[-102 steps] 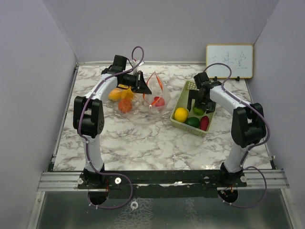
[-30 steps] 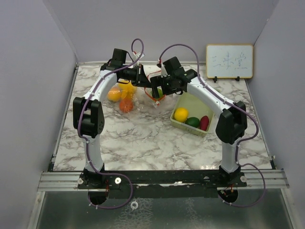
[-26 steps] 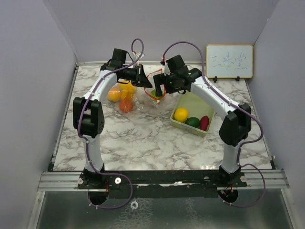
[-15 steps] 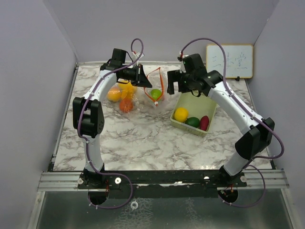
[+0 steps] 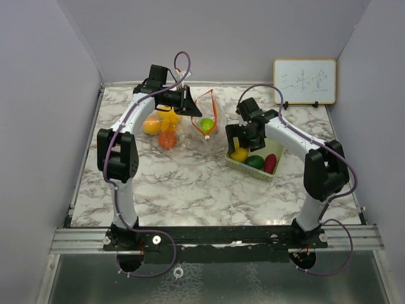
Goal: Place the food in the zip-top bag and seal the zipper
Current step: Pick up the fake fruit from the bin.
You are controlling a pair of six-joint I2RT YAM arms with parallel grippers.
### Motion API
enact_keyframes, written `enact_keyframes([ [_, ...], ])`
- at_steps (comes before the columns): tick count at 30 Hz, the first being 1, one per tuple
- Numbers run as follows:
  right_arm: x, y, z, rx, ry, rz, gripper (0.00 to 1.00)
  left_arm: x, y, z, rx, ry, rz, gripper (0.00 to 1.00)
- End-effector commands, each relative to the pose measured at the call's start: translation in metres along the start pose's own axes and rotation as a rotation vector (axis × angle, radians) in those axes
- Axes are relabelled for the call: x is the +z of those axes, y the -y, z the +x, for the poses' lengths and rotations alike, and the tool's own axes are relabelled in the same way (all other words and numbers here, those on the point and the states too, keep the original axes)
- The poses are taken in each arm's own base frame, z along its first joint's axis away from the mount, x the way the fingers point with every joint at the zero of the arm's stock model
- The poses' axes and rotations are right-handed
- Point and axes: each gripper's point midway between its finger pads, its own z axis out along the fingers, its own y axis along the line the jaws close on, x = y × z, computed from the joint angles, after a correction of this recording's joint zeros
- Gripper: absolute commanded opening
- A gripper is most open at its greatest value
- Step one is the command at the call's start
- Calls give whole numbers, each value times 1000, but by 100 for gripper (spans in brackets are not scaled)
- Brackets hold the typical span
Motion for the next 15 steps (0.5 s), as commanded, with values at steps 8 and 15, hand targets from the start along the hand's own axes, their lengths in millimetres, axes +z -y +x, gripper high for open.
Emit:
enact_keyframes([
  [8, 39, 15, -15, -26, 23, 50, 80, 2, 1, 2, -13, -9, 26, 0],
  [15, -14, 10, -43, -75, 181, 33, 40, 2, 0, 5, -13, -17, 27, 0],
])
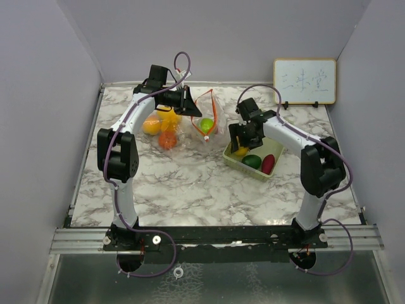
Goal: Place the food in the zip-top bag and seal the zipper
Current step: Pick up the fake fruit from the bin, then place the fake fruit in the zipper food storage bag.
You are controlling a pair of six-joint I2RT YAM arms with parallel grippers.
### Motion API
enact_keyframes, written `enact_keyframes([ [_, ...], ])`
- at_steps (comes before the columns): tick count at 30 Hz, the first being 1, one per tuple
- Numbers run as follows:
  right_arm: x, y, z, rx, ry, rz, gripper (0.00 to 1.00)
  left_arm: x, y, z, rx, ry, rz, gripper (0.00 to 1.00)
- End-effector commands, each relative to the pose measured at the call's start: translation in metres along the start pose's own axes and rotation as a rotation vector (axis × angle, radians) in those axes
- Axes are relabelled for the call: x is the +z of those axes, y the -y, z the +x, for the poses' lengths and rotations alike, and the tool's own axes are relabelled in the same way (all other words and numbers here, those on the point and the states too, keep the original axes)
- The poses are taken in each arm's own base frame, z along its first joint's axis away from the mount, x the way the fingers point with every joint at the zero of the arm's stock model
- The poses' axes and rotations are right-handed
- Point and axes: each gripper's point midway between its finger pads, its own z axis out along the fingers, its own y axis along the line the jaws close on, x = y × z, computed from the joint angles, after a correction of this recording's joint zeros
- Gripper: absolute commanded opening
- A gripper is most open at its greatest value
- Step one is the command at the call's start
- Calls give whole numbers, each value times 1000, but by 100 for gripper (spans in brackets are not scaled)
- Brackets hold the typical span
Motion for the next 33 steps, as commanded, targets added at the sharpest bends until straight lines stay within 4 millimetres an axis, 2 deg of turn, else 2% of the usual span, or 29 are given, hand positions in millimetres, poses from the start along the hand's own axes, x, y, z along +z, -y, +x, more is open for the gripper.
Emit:
enact_keyframes([
  [1, -61, -6, -41, -34, 211, -36, 39, 1, 2, 5, -5, -16, 28, 0],
  [4, -111, -36, -71, -80, 382, -204, 38, 1, 2, 6, -5, -17, 28, 0],
  [8, -177, -98, -109, -151, 597, -557, 39, 0, 4, 4, -1, -13, 27, 0],
  [11, -193, -142, -122, -215, 627, -830, 37, -1, 5, 3, 4, -10, 27, 0],
  [14, -181, -161, -137, -208, 632, -960, 36, -1, 6, 2, 10, -6, 26, 0],
  [16, -169, -167, -143, -203, 633, -998, 36, -1, 7, 1, 10, -5, 26, 0],
  [19, -146, -170, -143, -190, 589, -1023, 36, -3, 10, -1, 15, 2, 32, 0],
  [24, -123, -166, -129, -161, 551, -1012, 35, -5, 14, -3, 21, 12, 33, 0],
  [28, -106, -161, -108, -136, 499, -1000, 35, -5, 17, -3, 18, 13, 44, 0],
  [33, -79, -152, -83, -89, 428, -963, 33, -7, 29, -11, 26, 39, 93, 0],
])
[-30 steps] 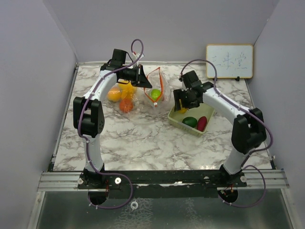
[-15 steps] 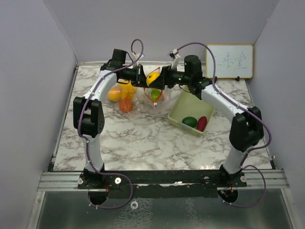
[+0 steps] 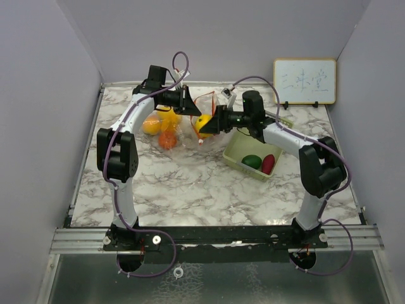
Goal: Place the food in the zip-top bag and seal the zipper
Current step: Place the fake fruit in the zipper food storage bag.
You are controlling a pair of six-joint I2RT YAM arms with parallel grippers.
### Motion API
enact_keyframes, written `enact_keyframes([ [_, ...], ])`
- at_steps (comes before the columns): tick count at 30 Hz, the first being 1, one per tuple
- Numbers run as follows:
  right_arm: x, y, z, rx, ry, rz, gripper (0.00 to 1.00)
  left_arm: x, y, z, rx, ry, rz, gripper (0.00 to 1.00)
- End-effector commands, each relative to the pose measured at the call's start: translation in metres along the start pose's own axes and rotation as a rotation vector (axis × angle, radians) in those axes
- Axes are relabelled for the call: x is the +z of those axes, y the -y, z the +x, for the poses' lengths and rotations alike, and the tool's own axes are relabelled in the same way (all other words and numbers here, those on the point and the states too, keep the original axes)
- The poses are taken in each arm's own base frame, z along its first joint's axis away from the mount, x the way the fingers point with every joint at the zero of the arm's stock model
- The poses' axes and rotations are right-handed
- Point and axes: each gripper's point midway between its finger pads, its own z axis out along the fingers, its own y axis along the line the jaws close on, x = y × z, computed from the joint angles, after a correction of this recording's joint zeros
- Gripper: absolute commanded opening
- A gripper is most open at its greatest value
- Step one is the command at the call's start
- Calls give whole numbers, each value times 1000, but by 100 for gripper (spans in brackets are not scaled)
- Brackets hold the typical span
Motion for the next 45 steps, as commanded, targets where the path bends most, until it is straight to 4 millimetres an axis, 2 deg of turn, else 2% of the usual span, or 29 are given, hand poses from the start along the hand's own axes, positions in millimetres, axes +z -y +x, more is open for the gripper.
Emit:
enact_keyframes([
  [1, -3, 12, 24, 33, -23, 42, 33, -7, 39, -9, 45, 29, 115, 0],
  [5, -4, 38, 29, 47, -41, 184, 33, -9, 44, -12, 47, 39, 133, 0],
  [8, -12, 67, 16, 50, -25, 384, 34, -11, 47, -10, 43, 39, 135, 0],
  [10, -18, 78, 0, 33, 14, 476, 34, -13, 50, -7, 40, 40, 135, 0],
  [13, -20, 84, -29, 14, 95, 547, 34, -16, 52, -1, 35, 39, 133, 0],
  [17, -6, 77, -67, 8, 169, 508, 34, -18, 55, 5, 29, 35, 130, 0],
  [20, 5, 76, -74, 29, 168, 483, 33, -21, 59, 4, 37, 42, 131, 0],
  [24, 17, 66, -70, 43, 142, 412, 33, -20, 61, 1, 45, 48, 131, 0],
  [28, 30, 24, -49, 27, 64, 222, 33, -19, 56, 3, 45, 43, 123, 0],
  [32, 19, -14, -26, -15, 22, 83, 32, -16, 46, 9, 43, 26, 92, 0],
  [37, 11, -29, 4, -89, -86, 40, 31, -17, 38, 10, 41, 30, 56, 0],
  [40, 19, -25, 16, -122, -123, 79, 31, -19, 44, 4, 56, 49, 63, 0],
  [42, 27, -8, 21, -119, -133, 160, 31, -20, 51, 2, 56, 65, 87, 0],
  [45, 32, 31, 19, -106, -134, 350, 31, -24, 64, 0, 53, 90, 124, 0],
])
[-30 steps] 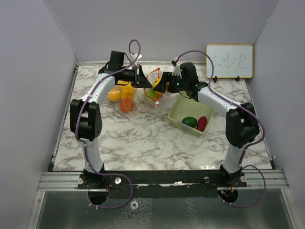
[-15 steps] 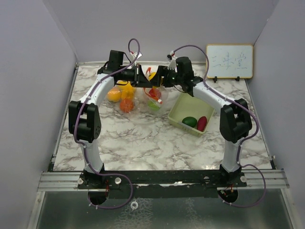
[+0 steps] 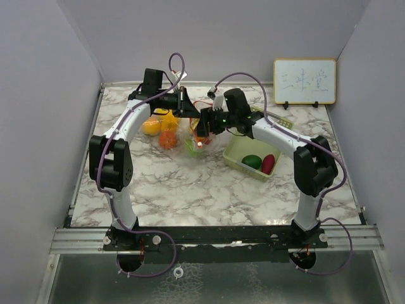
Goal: Place the food in the zip-top bag and seal the zipper
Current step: Place the fake fruit in the zipper food storage bag.
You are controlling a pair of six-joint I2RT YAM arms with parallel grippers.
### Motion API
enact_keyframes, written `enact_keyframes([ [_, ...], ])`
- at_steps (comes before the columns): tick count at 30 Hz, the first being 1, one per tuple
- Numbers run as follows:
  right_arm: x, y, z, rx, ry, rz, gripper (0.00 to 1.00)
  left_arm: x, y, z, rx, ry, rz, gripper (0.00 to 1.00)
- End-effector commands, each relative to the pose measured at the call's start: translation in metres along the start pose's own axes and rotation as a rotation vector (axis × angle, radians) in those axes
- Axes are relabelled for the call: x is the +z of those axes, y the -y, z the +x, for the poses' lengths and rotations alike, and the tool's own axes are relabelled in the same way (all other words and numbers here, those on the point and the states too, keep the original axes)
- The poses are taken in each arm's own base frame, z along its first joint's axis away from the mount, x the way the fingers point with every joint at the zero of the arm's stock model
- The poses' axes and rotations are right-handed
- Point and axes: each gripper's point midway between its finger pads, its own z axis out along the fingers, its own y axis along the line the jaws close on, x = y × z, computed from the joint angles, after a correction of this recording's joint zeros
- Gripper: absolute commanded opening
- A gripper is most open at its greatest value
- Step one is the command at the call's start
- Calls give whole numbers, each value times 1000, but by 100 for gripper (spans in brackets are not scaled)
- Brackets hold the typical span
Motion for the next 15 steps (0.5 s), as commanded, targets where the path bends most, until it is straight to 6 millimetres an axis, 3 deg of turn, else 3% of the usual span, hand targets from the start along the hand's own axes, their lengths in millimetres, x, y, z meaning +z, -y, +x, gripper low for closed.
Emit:
enact_keyframes([
  [1, 12, 32, -10, -47, -8, 224, 32, -9, 33, -10, 76, 65, 55, 0],
  [4, 1, 69, -10, -52, -21, 443, 35, -14, 38, -6, 80, 66, 45, 0],
  [8, -26, 109, -13, -109, -31, 704, 49, -18, 32, 4, 69, 52, -2, 0],
  [12, -53, 140, -8, -165, -94, 920, 63, -25, 29, 6, 71, 59, -59, 0],
  [15, -71, 153, -8, -213, -122, 1031, 73, -33, 18, 6, 75, 62, -145, 0],
])
